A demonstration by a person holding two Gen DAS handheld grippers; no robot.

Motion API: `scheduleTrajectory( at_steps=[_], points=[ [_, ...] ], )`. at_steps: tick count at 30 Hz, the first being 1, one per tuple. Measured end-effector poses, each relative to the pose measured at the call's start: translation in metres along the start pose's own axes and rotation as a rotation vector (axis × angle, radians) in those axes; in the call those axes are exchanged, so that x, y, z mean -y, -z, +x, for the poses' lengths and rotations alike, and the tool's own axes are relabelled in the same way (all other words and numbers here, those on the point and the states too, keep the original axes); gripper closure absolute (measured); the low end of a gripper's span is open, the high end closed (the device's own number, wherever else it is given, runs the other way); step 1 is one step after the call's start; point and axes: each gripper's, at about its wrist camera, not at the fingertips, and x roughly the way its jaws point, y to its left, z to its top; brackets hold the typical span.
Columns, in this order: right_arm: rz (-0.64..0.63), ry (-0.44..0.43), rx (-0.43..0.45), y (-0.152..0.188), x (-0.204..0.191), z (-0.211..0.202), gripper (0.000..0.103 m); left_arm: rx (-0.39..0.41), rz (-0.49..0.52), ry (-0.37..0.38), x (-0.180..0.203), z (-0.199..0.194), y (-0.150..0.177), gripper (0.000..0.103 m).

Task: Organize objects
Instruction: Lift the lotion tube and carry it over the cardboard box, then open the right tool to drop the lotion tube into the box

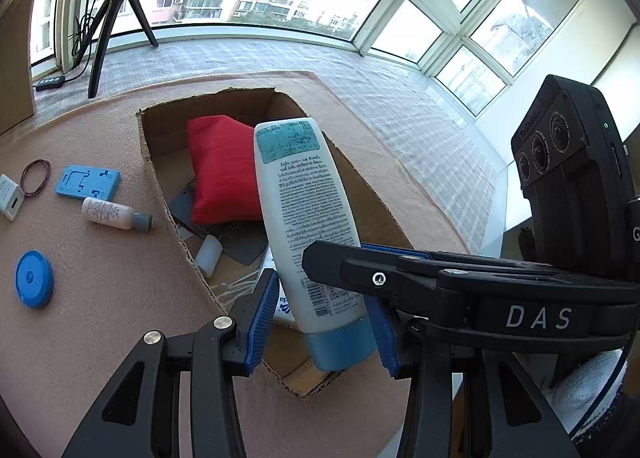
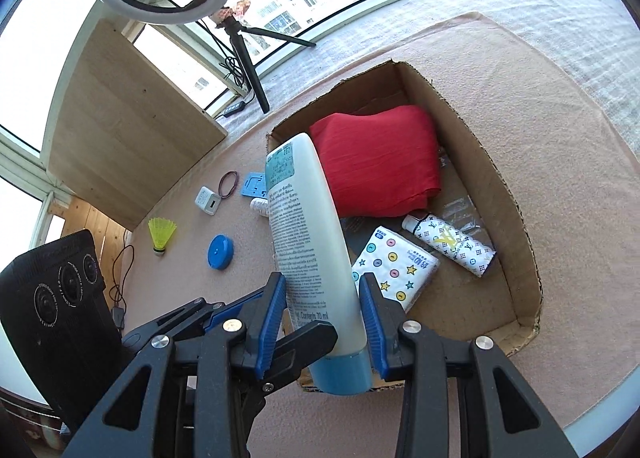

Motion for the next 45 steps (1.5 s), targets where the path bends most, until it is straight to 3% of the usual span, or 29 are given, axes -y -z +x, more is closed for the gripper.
scheduleTrajectory(
  at_steps=[11, 14, 25, 31, 37, 45],
  points=[
    [-0.001, 0.019, 0.020, -0.001, 0.016, -0.011, 0.067, -0.032, 0.017, 0.026, 0.012, 0.016, -0.005, 0.055],
    [-0.004, 0.035, 0.045, 0.001, 0.016, -0.013, 0.054, -0.036, 0.012, 0.017, 0.009, 0.014, -0.004, 0.049],
    [-0.023, 0.051, 0.069, 0.003, 0.000, -0.013, 0.052, -0.021, -0.008, -0.007, -0.008, -0.008, 0.008, 0.049],
    [-0.051, 0.034, 0.070, 0.008, -0.016, -0.006, 0.052, 0.003, -0.046, -0.045, -0.032, -0.031, 0.019, 0.049],
    [-0.094, 0.010, 0.074, 0.011, -0.038, 0.002, 0.051, 0.031, -0.089, -0.096, -0.065, -0.060, 0.033, 0.041],
    [-0.183, 0.022, 0.023, 0.016, -0.075, 0.025, 0.051, 0.056, -0.204, -0.168, -0.122, -0.094, 0.055, 0.041]
  ],
)
